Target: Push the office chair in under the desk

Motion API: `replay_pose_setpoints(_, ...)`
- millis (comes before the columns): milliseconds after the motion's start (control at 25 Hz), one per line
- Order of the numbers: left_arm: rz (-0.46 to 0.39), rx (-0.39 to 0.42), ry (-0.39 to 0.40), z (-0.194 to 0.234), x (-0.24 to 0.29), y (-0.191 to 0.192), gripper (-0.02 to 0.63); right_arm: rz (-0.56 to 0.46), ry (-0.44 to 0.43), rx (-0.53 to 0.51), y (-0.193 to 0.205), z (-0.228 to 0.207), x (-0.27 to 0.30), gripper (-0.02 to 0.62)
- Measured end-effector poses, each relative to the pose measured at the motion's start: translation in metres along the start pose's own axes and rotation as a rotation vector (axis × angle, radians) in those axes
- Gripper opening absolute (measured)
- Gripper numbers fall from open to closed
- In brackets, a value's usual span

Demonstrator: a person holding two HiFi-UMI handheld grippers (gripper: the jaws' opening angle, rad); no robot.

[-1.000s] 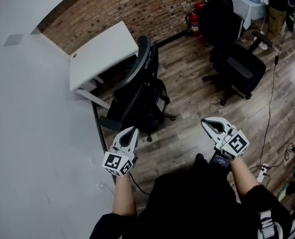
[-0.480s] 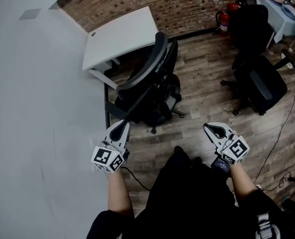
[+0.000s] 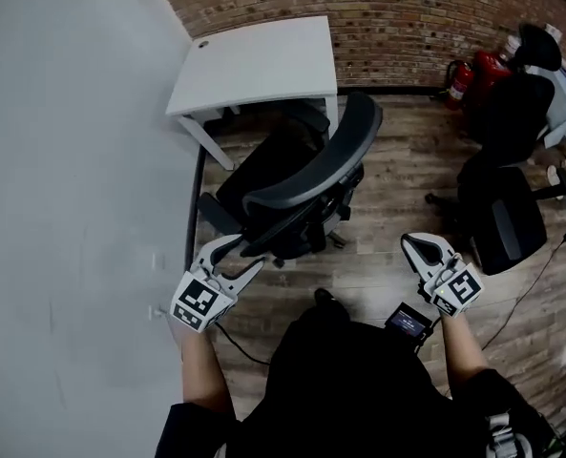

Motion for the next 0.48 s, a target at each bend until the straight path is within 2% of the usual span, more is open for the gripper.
replay_pose_setpoints(120, 0.06, 0.07, 0.042, 0.009, 0.005, 0.007, 0.232, 0.048, -0.08, -0.093, -0.024, -0.028, 0.025, 0.008)
replay_pose_setpoints(320, 0.063, 0.089, 0.028, 0.03, 0.01, 0.007, 0.232, 0.23, -0.184, -0.272, -0.055, -0.082, 0.058, 0.011)
replay_pose_setpoints(360, 0.061, 0.09, 0.018, 0.033, 0.011, 0.006, 0.232, 0.258, -0.202, -0.306, -0.061, -0.094, 0.063, 0.02)
replay_pose_setpoints(440, 0.063, 0.085, 0.0, 0.037, 0.012, 0.006, 0.232, 0.307, -0.249, -0.378, -0.07, -0.116, 0.075, 0.092)
replay_pose_setpoints(480, 0.07, 0.081, -0.008, 0.037, 0.012, 0.007, 0.232, 0.32, -0.278, -0.409, -0.074, -0.125, 0.081, 0.095)
Point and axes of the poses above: the fingertips, and each gripper's own axes: x forward along the fingers, z to its left, y out of its underside, the point moved 1 cm from there along -x, backward along the fingers, and after that the axes turned 11 degrees about -y, right-handed, at the moved point
